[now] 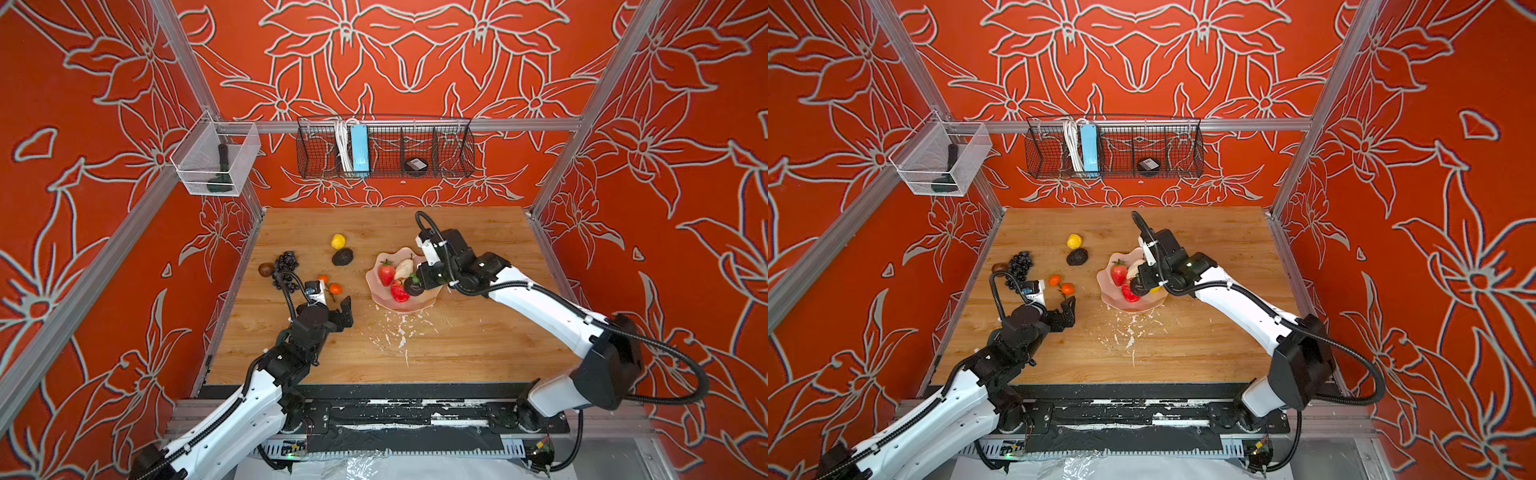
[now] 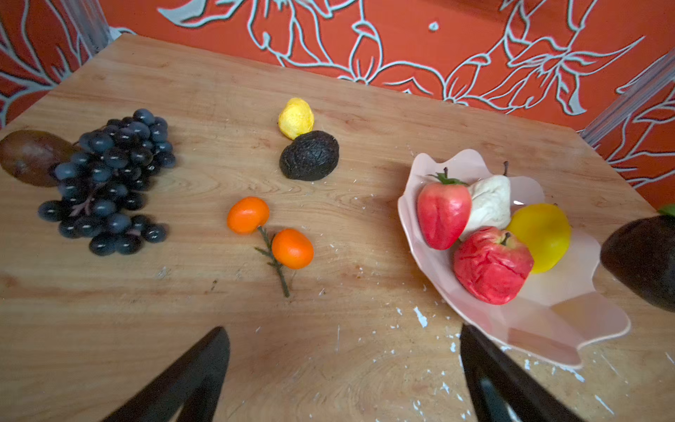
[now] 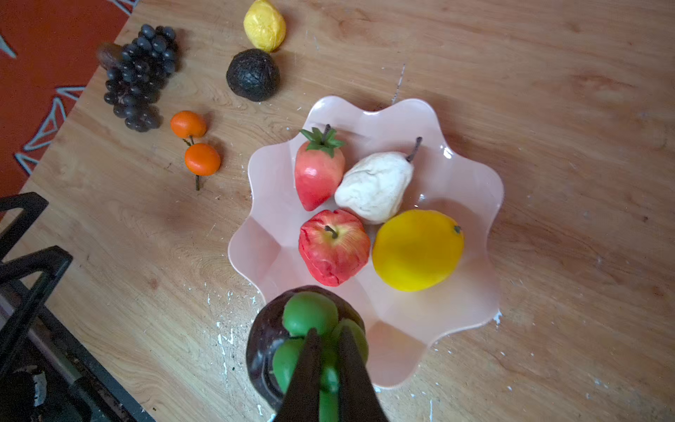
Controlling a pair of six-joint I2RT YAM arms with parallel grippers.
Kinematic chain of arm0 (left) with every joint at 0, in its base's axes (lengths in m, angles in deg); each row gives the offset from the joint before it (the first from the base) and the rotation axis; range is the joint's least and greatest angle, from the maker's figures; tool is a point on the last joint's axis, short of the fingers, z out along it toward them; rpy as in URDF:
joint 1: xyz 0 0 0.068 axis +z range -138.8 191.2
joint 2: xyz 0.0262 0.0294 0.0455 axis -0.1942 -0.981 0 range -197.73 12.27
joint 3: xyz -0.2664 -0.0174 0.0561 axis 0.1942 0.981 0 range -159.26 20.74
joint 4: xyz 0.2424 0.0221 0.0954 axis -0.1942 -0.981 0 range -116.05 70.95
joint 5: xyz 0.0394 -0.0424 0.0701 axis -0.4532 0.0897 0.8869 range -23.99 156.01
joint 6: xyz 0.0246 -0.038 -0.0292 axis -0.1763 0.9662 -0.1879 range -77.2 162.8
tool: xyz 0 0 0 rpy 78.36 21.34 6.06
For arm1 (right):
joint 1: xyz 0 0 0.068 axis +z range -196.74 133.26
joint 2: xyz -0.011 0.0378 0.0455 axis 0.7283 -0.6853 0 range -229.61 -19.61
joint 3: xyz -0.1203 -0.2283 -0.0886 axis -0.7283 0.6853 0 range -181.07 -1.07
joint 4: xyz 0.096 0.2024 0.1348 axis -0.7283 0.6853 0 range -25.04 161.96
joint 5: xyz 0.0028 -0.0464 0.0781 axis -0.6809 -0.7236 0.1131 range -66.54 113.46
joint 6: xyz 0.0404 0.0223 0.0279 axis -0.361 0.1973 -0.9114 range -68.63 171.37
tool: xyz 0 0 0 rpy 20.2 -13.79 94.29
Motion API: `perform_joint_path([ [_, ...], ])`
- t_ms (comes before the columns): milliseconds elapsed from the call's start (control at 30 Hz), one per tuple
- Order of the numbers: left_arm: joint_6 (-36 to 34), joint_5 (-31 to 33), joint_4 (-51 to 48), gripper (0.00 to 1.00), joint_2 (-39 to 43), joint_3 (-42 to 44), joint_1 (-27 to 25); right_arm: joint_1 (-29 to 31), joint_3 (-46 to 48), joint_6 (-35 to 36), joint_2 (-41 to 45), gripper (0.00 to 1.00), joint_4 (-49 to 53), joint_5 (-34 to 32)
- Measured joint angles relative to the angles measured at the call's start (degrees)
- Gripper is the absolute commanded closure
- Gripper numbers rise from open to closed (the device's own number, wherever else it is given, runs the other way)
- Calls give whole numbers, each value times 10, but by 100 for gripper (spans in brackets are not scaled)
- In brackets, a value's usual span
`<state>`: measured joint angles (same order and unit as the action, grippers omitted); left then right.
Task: Place and organize the fake fruits in the fruit bowl
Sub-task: 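Lower the mangosteen into the bowl beside the strawberry with right gripper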
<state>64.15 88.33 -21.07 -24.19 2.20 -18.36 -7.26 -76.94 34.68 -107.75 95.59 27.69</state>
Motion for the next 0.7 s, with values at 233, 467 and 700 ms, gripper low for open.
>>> perform_joint_path([
  [233,7,6,-9,2,47,25,3,45,-78,16,-96,98,5,-4],
  [467,8,5,-12,2,52,26,4,57,-161,33,-182,98,19,-6],
  [700,7,5,-14,2,54,26,4,61,-215,48,-248,99,39,-26],
])
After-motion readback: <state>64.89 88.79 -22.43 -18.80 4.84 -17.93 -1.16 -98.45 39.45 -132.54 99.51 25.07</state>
